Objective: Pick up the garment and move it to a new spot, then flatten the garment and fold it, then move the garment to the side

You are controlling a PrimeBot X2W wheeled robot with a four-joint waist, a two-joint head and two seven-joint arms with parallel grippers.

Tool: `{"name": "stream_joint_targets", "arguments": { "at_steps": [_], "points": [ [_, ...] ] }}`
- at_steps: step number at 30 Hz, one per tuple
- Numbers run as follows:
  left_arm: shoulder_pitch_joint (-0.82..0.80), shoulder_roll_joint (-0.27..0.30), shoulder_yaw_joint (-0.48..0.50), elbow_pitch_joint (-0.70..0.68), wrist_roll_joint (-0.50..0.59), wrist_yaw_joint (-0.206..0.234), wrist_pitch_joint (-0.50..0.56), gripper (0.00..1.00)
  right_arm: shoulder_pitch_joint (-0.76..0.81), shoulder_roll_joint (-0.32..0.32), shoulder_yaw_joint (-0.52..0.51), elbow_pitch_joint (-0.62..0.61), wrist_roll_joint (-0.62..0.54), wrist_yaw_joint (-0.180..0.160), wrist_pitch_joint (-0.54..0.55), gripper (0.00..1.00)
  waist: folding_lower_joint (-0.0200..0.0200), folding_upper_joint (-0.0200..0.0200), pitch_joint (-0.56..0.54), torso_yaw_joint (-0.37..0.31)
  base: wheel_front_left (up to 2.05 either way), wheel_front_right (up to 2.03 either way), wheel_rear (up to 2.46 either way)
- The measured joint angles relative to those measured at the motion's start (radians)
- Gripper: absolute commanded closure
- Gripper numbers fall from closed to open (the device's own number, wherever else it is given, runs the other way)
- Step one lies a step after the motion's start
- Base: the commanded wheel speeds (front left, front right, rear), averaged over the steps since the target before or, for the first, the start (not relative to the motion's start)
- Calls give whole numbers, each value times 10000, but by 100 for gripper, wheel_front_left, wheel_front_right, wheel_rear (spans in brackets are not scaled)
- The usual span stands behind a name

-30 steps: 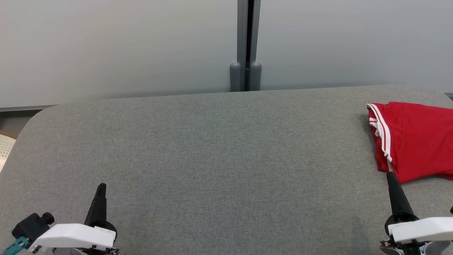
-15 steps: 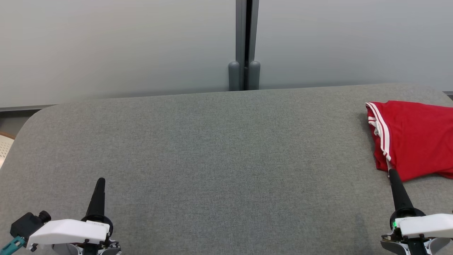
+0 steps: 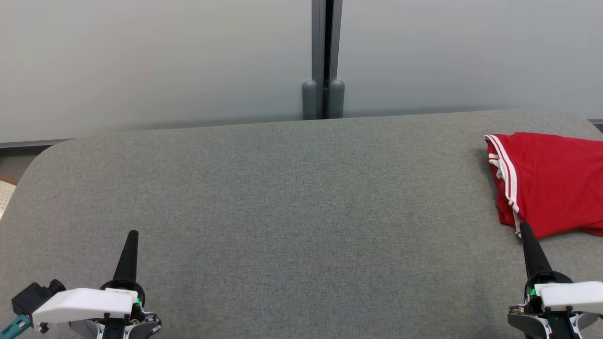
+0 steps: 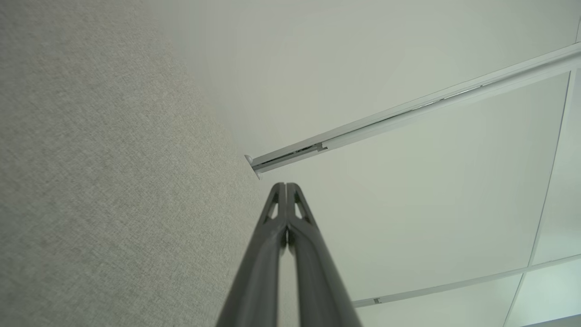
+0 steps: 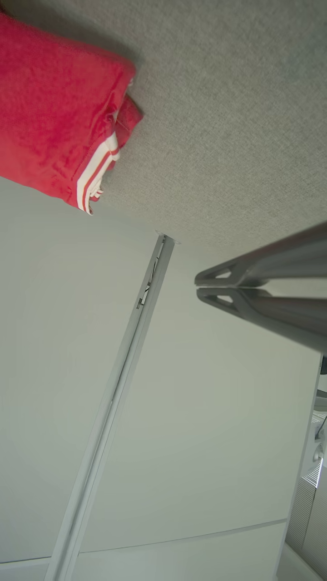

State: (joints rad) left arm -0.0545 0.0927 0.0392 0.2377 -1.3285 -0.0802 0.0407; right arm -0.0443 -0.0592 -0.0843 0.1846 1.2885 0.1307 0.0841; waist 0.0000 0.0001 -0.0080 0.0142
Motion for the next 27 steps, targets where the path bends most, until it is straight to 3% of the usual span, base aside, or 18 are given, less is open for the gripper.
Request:
{"name": "stream_joint_targets", "arguments": {
  "at_steps": [27],
  "points": [
    [-318,-307,502,46,-1856,-334,489,100,-391,48,-171,399,2155,0,173,100,0,0,70,-89,0,0,0]
  ]
}}
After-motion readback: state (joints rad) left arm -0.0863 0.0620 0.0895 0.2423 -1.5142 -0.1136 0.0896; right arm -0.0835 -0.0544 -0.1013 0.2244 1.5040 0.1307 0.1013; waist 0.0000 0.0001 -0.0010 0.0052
